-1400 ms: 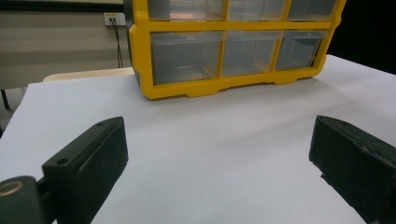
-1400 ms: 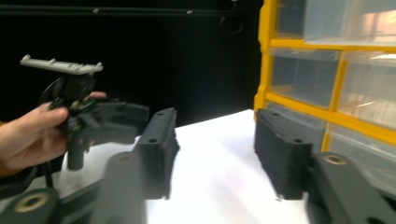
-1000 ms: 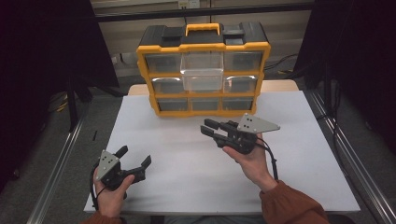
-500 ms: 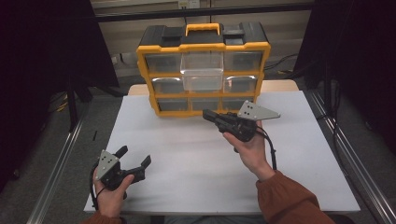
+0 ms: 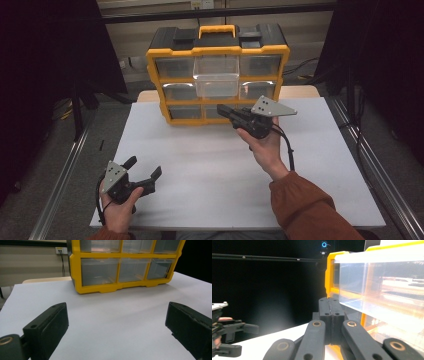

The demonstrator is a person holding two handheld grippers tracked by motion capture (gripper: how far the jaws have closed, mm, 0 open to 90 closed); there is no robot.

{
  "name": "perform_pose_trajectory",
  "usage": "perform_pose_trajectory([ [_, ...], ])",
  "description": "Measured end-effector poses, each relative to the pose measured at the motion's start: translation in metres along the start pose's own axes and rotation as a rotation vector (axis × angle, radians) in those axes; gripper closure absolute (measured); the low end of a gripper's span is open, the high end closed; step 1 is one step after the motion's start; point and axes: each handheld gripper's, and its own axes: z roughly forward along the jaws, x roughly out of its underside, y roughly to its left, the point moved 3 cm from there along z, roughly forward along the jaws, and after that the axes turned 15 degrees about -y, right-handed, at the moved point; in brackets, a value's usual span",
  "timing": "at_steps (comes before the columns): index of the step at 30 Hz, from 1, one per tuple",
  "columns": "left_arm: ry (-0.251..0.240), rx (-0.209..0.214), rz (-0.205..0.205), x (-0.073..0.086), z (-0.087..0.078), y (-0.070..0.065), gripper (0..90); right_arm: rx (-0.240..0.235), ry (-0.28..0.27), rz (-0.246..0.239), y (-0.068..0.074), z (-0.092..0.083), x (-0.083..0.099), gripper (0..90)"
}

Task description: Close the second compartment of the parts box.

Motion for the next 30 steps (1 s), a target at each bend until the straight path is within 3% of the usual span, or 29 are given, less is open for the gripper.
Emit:
perform_pose_trajectory([
  [13,0.011,0.008,0.010,0.000,0.000,0.000,4.8,0.053,0.020,-0.033,-0.021,0.012,0.000,90.0],
  [17,-0.002,0.014,-0.017,0.001,0.002,-0.002,4.8,0.061,0.022,-0.034,-0.023,0.015,0.001,90.0],
  [19,0.012,0.014,0.007,0.001,0.001,0.000,4.8,0.062,0.027,-0.038,-0.025,0.017,0.004,90.0],
  [30,0.010,0.016,0.006,0.000,0.000,-0.001,4.8,0.088,0.026,-0.042,-0.033,0.025,0.011,90.0],
])
